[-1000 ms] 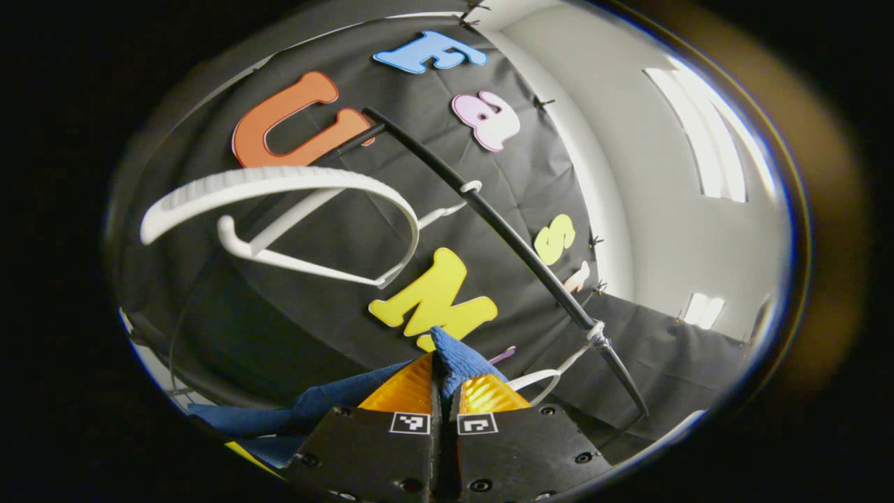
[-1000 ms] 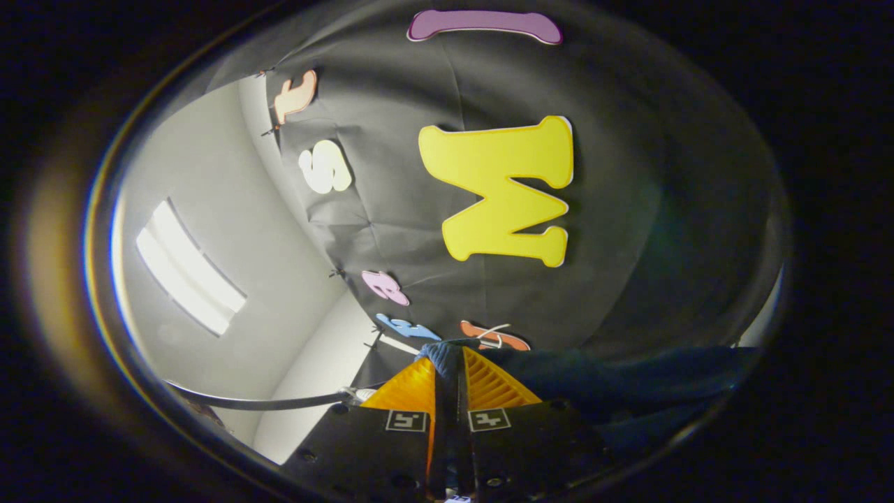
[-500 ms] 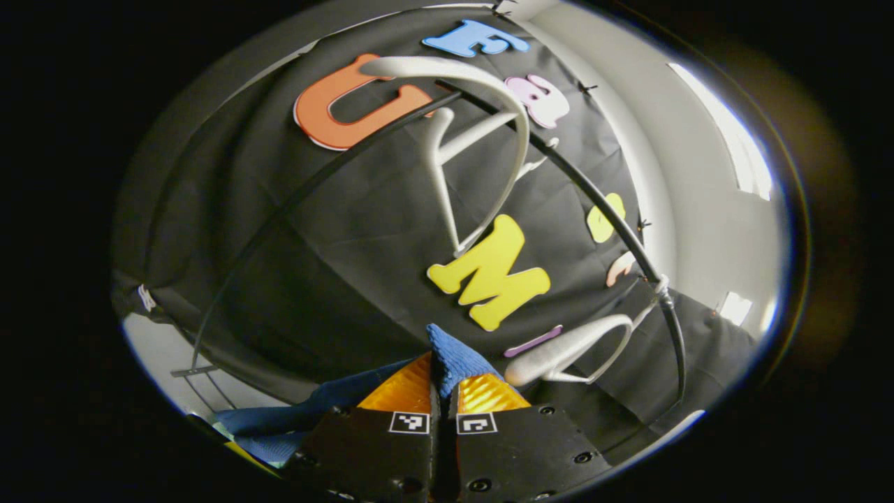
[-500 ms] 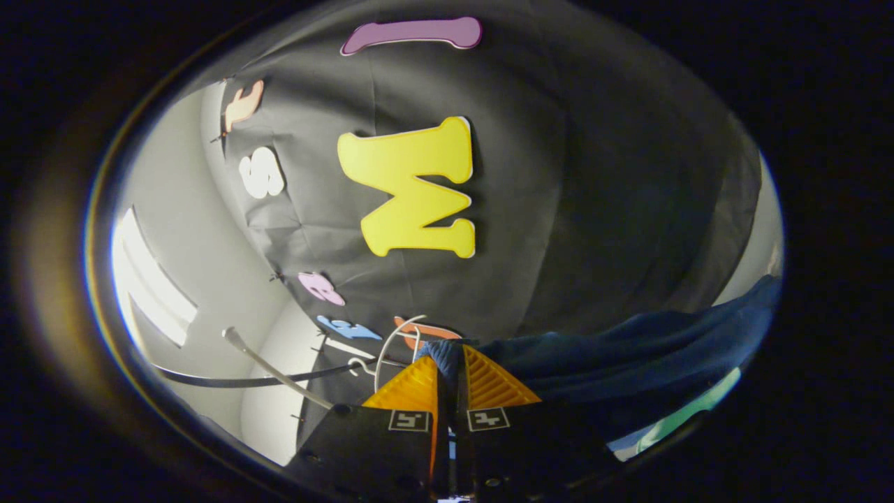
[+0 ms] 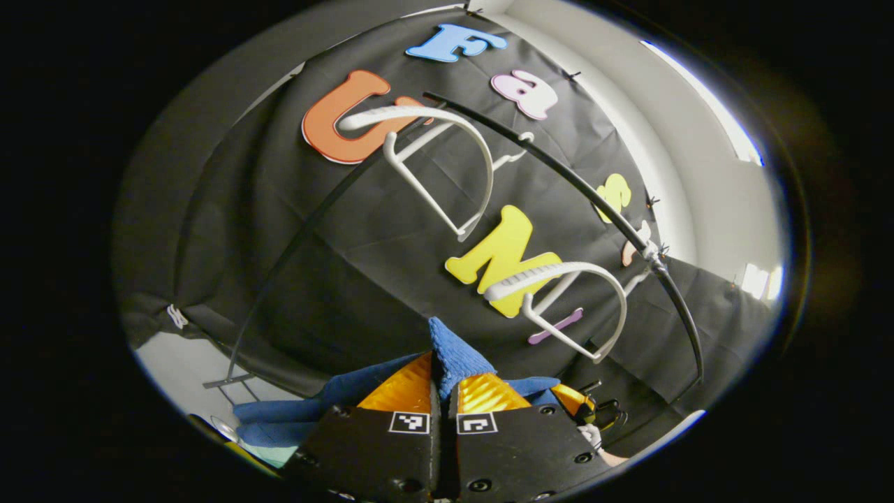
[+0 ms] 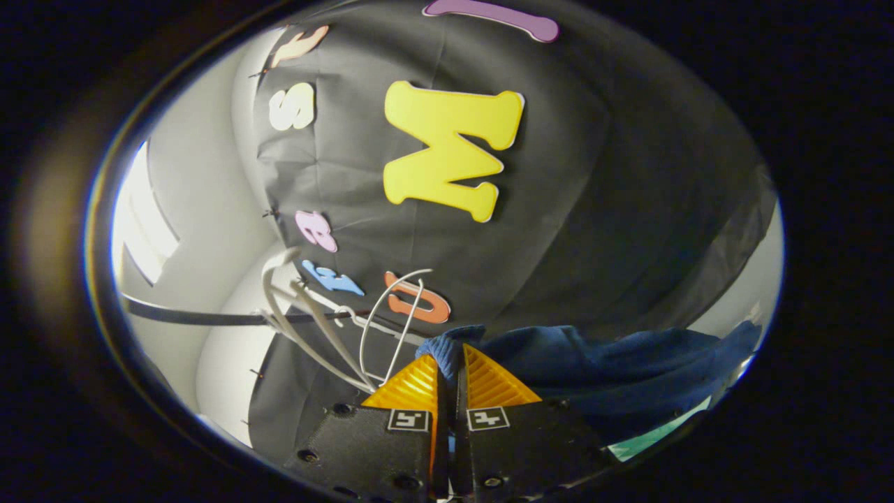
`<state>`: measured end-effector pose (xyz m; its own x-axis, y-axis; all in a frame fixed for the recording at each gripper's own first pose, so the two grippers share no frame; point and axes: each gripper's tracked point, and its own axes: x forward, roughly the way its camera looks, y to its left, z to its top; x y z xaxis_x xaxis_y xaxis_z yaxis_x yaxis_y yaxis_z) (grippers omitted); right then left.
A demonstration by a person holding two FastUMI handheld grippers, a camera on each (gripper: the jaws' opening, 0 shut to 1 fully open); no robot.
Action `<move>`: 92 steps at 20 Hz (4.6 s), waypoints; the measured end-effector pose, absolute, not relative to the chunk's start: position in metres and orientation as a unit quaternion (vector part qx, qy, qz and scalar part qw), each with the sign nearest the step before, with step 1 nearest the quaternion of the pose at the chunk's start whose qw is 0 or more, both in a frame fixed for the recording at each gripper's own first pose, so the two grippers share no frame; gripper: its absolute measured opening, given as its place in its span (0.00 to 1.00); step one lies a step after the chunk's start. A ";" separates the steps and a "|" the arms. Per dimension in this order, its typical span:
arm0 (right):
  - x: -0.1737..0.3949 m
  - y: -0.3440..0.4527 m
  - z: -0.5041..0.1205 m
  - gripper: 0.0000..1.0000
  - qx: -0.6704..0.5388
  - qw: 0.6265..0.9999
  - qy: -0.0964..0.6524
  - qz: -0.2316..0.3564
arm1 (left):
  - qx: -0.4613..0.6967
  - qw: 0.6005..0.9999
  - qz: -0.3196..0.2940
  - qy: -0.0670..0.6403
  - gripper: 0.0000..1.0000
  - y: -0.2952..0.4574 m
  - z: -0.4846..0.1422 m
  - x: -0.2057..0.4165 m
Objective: Grasp the clothes on the hanger with both hands and then place them into the laundry hamper below.
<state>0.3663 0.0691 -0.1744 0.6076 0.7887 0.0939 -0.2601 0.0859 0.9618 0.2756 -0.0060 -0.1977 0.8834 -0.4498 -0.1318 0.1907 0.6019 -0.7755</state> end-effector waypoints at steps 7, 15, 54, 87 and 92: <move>0.273 0.151 -0.155 0.07 0.497 0.711 0.254 0.428 | -0.362 0.893 -0.195 0.184 0.01 -0.033 -0.186 0.225; 0.219 0.206 -0.259 0.06 0.400 0.756 0.333 0.397 | -0.286 0.902 -0.194 0.257 0.00 -0.068 -0.267 0.179; 0.161 0.169 -0.485 0.89 0.201 0.820 0.510 0.165 | -0.218 0.837 -0.028 0.501 0.96 -0.100 -0.502 0.085; -0.073 -0.095 -0.062 0.99 0.078 0.989 0.024 0.120 | -0.029 0.996 0.075 0.047 0.97 -0.073 -0.047 -0.118; -0.098 -0.109 -0.063 0.99 0.074 0.987 0.021 0.142 | -0.014 0.993 0.101 0.057 1.00 -0.084 -0.044 -0.161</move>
<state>-0.0977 -0.1091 -0.0630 0.9590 0.2828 -0.0208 -0.2765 0.9489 0.1524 -0.1607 -0.0838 -0.0439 0.9731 0.1983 -0.1170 -0.2016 0.9793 -0.0168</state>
